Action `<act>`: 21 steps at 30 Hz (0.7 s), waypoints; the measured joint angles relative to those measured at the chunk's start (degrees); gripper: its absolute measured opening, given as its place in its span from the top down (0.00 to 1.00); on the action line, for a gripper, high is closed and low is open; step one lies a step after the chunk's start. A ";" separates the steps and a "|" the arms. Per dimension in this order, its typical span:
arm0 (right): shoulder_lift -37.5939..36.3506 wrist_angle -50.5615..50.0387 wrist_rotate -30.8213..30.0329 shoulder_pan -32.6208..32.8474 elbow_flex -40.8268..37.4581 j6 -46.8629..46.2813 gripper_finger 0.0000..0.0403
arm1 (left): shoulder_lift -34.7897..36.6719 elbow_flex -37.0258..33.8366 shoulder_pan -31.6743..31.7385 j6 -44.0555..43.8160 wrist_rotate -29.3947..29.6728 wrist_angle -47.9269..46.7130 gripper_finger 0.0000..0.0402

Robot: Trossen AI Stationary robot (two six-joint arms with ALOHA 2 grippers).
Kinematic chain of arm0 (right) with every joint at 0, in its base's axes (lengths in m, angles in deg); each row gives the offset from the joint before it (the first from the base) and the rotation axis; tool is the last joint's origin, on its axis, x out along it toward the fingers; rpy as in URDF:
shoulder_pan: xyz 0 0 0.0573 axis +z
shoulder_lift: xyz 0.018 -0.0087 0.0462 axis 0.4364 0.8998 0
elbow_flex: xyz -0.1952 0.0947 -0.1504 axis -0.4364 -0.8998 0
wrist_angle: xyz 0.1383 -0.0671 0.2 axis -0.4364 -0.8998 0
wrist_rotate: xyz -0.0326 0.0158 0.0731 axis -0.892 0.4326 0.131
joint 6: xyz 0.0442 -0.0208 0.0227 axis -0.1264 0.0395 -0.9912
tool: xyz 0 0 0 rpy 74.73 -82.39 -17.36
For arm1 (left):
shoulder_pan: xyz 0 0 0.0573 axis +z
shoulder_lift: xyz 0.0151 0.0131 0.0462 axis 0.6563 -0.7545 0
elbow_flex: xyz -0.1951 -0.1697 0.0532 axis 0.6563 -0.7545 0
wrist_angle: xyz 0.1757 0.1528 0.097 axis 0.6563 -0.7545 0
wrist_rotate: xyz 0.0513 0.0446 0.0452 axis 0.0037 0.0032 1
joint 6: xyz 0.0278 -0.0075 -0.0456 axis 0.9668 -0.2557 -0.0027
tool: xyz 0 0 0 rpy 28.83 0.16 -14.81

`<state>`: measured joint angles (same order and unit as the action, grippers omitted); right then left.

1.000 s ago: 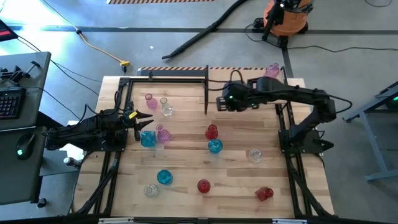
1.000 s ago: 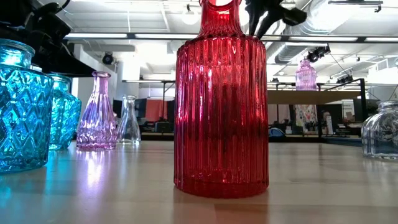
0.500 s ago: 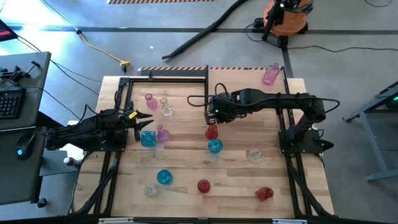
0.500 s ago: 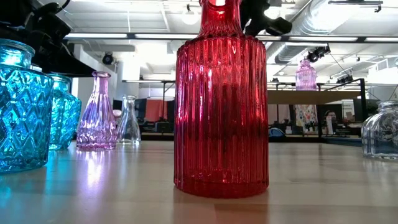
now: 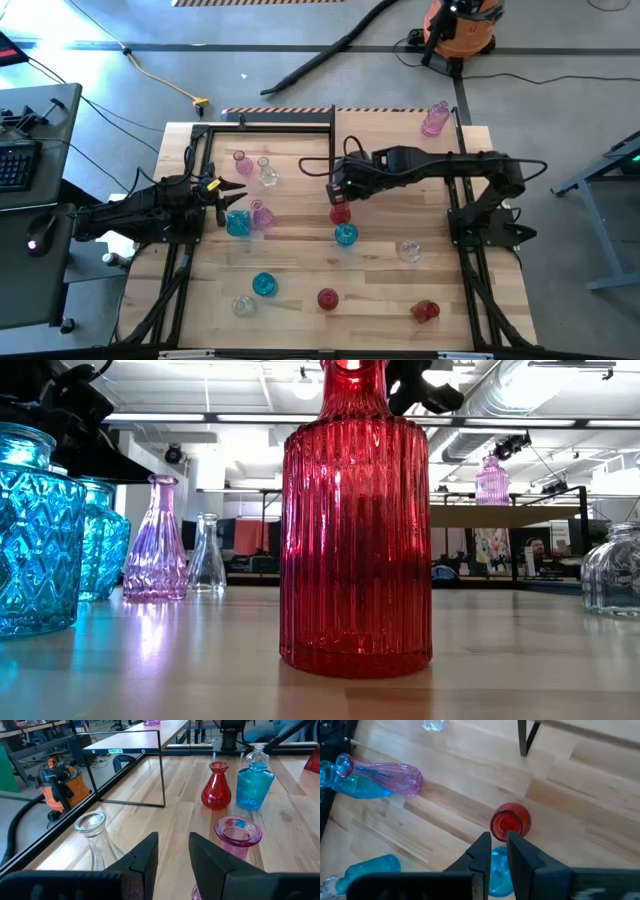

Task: Sort vases onto shelf
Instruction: Put the top red vase on the shelf

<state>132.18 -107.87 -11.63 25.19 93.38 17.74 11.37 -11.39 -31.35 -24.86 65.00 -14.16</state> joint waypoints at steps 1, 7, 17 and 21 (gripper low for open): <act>-0.36 -0.23 -0.02 -0.21 0.00 0.50 0.90 | 0.00 0.00 -0.02 -0.04 -0.02 0.00 0.75; -2.29 -3.19 -1.53 -1.50 0.02 2.00 0.90 | 0.00 -0.02 0.00 -0.06 -0.02 0.02 0.75; -3.96 -5.66 -3.12 -2.60 0.02 3.08 0.90 | 0.00 -0.01 -0.02 0.00 -0.02 0.11 0.75; -4.81 -3.80 -3.27 -3.01 0.02 5.82 0.90 | 0.00 -0.02 -0.02 0.00 0.00 0.21 0.75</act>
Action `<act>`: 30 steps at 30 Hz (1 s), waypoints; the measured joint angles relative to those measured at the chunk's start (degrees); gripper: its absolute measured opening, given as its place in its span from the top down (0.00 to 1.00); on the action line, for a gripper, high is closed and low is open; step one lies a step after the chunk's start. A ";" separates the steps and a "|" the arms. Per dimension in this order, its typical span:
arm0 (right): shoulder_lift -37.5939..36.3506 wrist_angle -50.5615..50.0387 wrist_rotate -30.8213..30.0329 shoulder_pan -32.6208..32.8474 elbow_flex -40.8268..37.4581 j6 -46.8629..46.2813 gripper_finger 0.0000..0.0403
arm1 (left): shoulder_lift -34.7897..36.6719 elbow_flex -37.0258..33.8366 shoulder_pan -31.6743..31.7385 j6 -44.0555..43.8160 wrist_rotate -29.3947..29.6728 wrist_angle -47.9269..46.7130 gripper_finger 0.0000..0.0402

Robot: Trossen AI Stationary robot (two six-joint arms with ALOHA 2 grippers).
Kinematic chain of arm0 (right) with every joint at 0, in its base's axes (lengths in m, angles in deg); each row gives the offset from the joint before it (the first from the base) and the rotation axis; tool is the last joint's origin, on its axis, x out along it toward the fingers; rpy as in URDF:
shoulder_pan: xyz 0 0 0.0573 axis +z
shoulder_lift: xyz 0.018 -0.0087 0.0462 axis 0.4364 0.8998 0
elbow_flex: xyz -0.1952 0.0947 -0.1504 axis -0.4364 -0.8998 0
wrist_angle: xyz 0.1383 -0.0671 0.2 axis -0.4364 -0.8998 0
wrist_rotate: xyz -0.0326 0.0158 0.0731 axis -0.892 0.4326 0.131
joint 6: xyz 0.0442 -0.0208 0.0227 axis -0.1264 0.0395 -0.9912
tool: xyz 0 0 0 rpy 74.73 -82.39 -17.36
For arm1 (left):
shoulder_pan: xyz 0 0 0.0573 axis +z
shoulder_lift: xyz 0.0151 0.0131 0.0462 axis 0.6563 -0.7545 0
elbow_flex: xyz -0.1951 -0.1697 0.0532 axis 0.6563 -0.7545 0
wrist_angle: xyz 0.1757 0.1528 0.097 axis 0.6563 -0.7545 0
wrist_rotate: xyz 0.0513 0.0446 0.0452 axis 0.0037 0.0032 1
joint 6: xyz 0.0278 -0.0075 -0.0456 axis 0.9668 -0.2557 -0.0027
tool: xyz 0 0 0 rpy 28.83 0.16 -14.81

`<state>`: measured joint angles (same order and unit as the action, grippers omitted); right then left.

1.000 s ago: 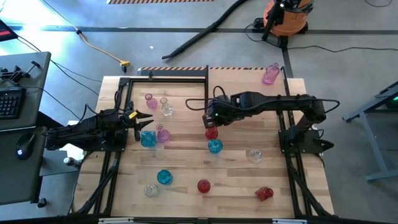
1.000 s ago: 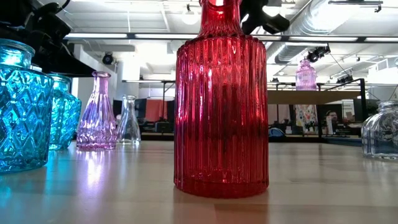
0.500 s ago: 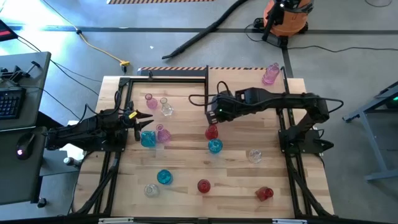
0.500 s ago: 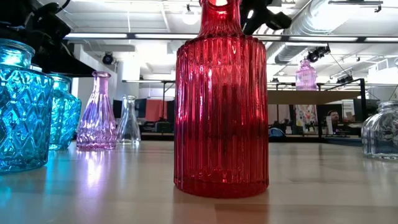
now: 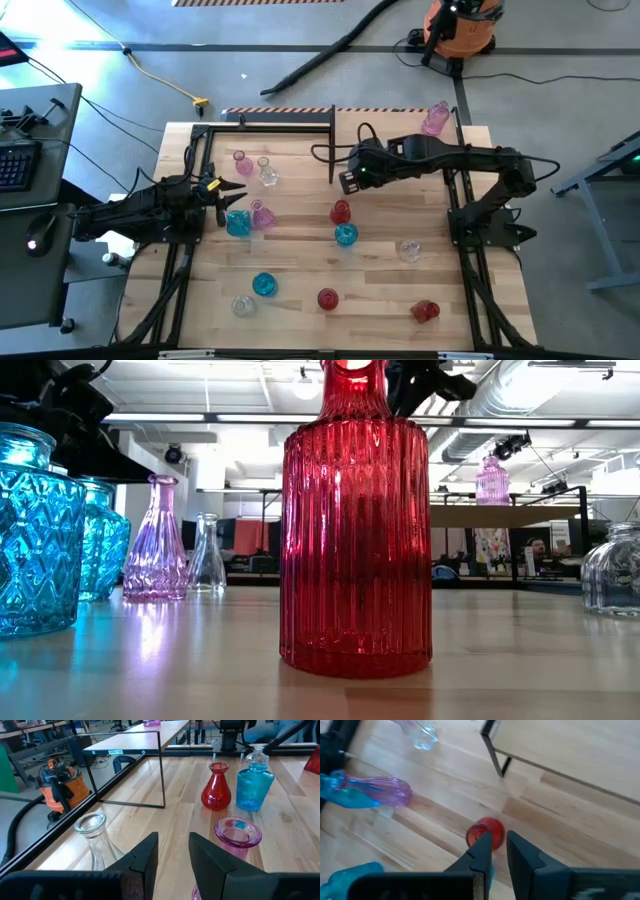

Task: Sort vases onto shelf
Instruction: Put the top red vase on the shelf

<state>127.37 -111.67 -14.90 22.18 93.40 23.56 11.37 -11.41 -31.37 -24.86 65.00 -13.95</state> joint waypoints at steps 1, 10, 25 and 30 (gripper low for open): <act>-0.19 0.80 0.01 -0.18 0.00 0.78 0.90 | 0.00 0.00 0.02 -0.01 -0.01 -0.01 0.75; -1.26 1.80 -0.16 -2.91 0.00 4.61 0.90 | 0.00 0.00 0.02 -0.06 -0.02 0.01 0.75; -7.46 4.60 -2.24 -3.40 -7.08 5.46 0.90 | 0.00 0.00 0.02 -0.01 -0.01 0.01 0.75; -14.29 11.40 -1.04 -3.44 -15.96 5.11 0.90 | 0.00 0.00 0.01 0.00 0.00 0.01 0.75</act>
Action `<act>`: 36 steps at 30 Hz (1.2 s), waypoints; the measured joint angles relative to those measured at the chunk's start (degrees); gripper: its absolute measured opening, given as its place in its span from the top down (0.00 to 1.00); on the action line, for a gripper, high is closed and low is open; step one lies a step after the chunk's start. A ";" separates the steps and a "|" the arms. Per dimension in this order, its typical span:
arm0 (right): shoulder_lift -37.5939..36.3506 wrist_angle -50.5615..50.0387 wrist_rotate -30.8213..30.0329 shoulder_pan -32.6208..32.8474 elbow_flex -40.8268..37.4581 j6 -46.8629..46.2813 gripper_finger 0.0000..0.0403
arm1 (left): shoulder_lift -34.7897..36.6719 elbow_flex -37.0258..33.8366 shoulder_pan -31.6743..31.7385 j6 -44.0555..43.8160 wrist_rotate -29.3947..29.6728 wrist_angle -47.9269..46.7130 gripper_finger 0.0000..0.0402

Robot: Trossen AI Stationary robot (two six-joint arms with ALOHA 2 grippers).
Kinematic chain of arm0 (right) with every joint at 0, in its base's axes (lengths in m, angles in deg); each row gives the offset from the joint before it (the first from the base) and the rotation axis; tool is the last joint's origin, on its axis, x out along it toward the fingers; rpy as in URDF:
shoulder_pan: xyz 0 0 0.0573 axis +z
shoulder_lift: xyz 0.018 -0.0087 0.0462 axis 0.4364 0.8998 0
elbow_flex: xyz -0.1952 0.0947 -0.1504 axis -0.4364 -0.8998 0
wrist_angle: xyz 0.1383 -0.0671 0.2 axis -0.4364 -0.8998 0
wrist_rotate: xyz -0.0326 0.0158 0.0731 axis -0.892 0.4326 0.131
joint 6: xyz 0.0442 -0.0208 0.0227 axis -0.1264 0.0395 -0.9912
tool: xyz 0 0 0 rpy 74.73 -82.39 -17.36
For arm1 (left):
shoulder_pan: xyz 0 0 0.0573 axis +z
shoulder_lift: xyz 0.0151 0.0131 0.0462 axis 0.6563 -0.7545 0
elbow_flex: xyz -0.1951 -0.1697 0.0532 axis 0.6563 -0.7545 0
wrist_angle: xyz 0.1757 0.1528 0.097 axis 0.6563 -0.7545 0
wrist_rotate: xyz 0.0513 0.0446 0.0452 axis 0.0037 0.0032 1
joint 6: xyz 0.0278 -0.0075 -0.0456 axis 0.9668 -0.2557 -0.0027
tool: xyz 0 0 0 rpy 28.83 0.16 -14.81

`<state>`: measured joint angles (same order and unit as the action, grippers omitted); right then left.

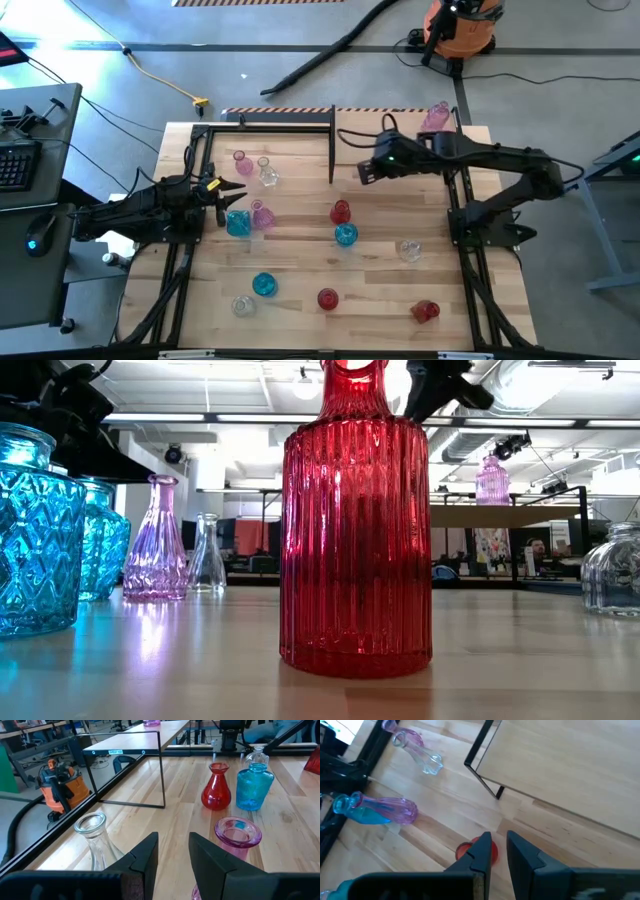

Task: Sort vases onto shelf
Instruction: Put the top red vase on the shelf

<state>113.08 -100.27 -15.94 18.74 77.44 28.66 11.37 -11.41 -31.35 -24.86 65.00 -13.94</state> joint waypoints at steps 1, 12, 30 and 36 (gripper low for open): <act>-1.22 1.14 0.08 -0.01 -1.59 0.13 0.90 | 0.00 0.00 0.00 -0.06 0.00 0.02 0.75; -10.48 8.76 4.51 0.02 -15.58 -0.70 0.90 | 0.00 0.00 -0.01 -0.01 -0.01 0.04 0.75; -11.37 29.26 14.02 0.04 -30.86 -0.76 0.90 | 0.00 0.00 0.00 -0.05 -0.02 0.03 0.75; -11.13 35.93 14.46 0.04 -34.24 -0.95 0.90 | 0.00 0.01 0.00 -0.05 -0.01 0.04 0.75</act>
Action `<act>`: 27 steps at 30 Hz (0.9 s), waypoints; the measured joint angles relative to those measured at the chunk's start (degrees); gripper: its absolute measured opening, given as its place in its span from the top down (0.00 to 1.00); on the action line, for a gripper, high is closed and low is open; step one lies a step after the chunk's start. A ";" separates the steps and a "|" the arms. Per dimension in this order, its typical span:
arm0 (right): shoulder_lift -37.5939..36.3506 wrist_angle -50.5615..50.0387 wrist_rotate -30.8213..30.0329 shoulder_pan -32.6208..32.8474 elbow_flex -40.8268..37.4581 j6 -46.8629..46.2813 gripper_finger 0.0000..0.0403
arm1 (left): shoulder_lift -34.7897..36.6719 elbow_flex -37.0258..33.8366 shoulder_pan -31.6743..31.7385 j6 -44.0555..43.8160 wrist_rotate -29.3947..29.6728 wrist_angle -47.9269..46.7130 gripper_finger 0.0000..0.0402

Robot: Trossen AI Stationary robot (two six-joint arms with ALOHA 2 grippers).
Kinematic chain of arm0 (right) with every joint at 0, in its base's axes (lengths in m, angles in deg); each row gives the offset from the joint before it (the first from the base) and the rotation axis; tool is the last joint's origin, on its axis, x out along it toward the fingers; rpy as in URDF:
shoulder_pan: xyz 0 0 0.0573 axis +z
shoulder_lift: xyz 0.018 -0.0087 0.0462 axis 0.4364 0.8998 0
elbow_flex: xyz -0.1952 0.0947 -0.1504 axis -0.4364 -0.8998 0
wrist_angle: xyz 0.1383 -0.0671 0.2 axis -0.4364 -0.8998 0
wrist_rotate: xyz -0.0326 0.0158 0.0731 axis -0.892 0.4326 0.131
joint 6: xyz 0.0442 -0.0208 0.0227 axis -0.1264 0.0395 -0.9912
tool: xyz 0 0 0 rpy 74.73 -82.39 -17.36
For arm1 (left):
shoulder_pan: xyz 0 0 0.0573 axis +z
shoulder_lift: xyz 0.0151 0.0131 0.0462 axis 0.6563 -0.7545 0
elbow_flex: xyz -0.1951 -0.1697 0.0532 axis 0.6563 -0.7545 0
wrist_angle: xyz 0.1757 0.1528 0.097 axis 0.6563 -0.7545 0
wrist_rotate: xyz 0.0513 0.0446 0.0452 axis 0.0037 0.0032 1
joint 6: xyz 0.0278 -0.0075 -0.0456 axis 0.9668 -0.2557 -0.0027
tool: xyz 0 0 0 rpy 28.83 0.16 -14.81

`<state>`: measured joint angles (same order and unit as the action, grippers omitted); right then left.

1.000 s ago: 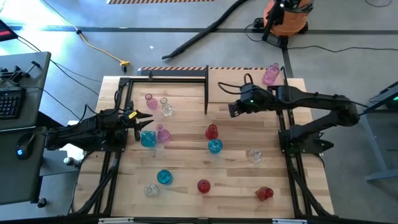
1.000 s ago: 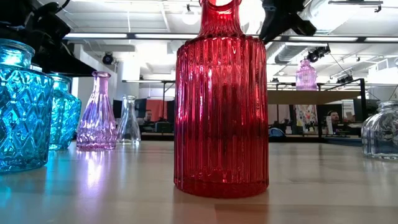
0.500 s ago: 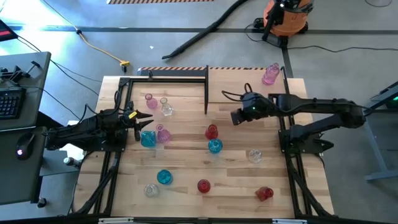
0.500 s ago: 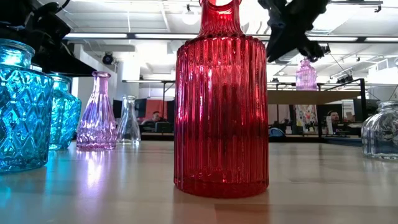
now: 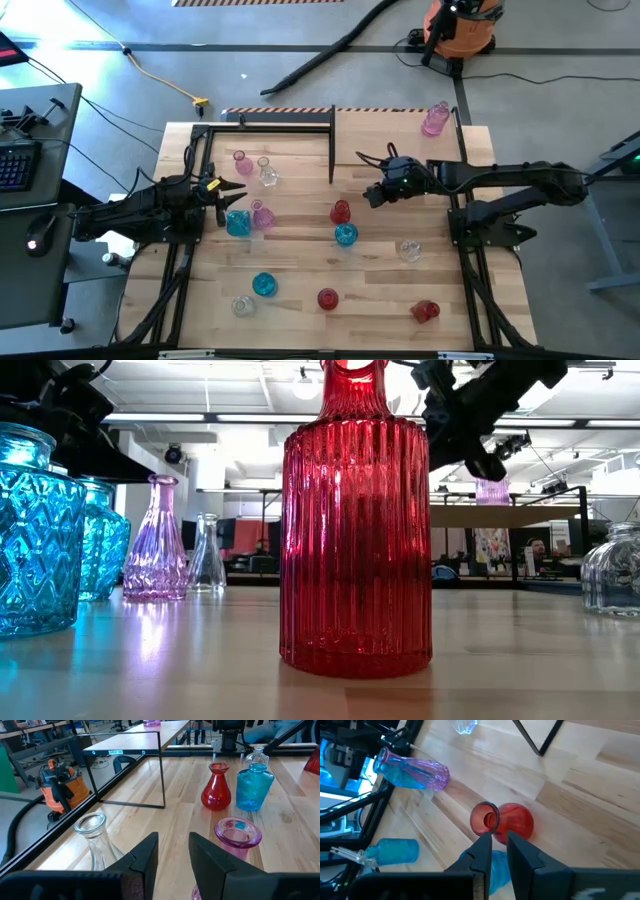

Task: Sort vases onto shelf
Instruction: Put the top red vase on the shelf

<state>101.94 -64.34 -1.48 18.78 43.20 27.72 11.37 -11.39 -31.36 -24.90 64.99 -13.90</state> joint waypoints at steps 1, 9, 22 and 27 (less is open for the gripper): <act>-0.02 0.79 0.02 0.00 -0.52 -0.20 0.90 | 0.00 -0.01 -0.01 0.04 0.01 -0.02 0.75; 1.98 7.40 2.14 0.00 -4.36 -3.02 0.84 | 0.00 -0.01 0.01 0.03 0.01 0.05 0.75; 9.02 15.62 2.56 0.39 -4.55 -4.38 0.77 | 0.00 -0.01 0.00 0.04 0.01 0.10 0.75; 11.82 18.48 2.62 1.30 -4.55 -6.05 0.77 | 0.00 0.00 0.01 0.05 0.01 0.11 0.75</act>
<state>113.76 -45.86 1.14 20.09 38.65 21.66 11.37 -11.40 -31.35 -24.86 65.00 -13.79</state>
